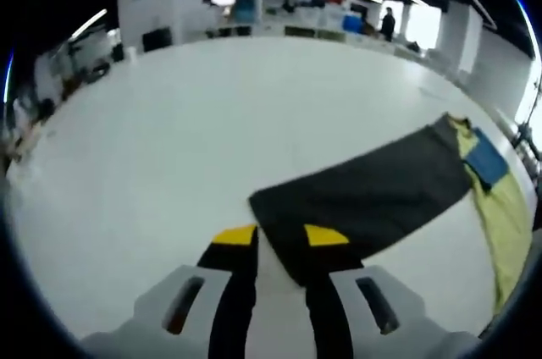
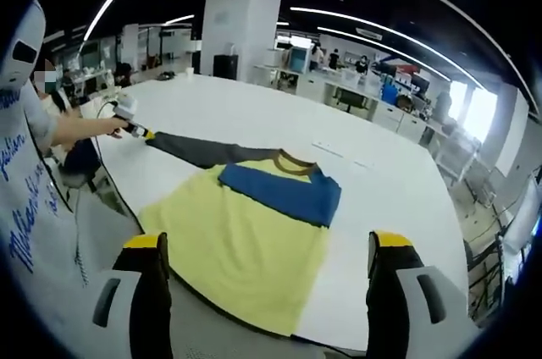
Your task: Fold the garment on the visible template until the final outline fits inside the template.
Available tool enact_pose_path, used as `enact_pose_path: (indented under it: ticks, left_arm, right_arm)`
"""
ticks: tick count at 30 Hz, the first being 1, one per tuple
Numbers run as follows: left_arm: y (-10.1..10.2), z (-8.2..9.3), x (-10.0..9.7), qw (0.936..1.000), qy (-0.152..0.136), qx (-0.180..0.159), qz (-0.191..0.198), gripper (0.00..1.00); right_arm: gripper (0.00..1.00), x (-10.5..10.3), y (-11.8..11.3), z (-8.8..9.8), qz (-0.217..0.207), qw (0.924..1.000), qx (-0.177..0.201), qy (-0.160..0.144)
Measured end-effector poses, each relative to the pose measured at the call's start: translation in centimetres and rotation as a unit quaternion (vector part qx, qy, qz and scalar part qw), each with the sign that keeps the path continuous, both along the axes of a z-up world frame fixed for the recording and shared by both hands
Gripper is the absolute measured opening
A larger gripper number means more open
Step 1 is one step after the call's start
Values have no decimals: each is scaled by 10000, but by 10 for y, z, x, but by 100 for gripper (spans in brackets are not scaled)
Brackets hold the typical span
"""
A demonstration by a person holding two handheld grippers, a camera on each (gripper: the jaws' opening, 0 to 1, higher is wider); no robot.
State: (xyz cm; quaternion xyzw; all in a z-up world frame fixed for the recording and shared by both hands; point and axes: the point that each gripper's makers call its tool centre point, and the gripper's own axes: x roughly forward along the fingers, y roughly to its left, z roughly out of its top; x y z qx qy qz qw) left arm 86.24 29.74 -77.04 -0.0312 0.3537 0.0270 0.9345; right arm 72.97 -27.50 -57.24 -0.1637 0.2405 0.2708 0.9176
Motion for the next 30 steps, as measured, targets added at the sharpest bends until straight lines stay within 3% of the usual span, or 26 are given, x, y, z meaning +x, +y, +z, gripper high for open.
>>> enact_pose_path:
  ticks: [8, 9, 18, 20, 23, 30]
  left_arm:
    - [3, -7, -3, 10000, 58, 4, -9, 19]
    - [3, -5, -2, 10000, -46, 29, -21, 19]
    - [-6, -5, -1, 9999, -31, 85, -106, 13]
    - [-7, -4, -1, 9996, -52, 225, -145, 13]
    - [-6, -5, -1, 9998, -24, 157, -104, 12]
    - [-6, -6, 3, 9998, -48, 191, -96, 8]
  right_arm:
    - [97, 1, 3, -1, 133, 9997, -187, 116]
    - [97, 1, 3, 1, 135, 9997, -197, 104]
    - [95, 12, 2, 13, 56, 9998, -151, -136]
    - [96, 8, 6, 8, 141, 9999, -47, -8]
    - [98, 8, 8, 3, 163, 9999, -42, 16]
    - [96, 8, 4, 3, 209, 9996, -171, -50]
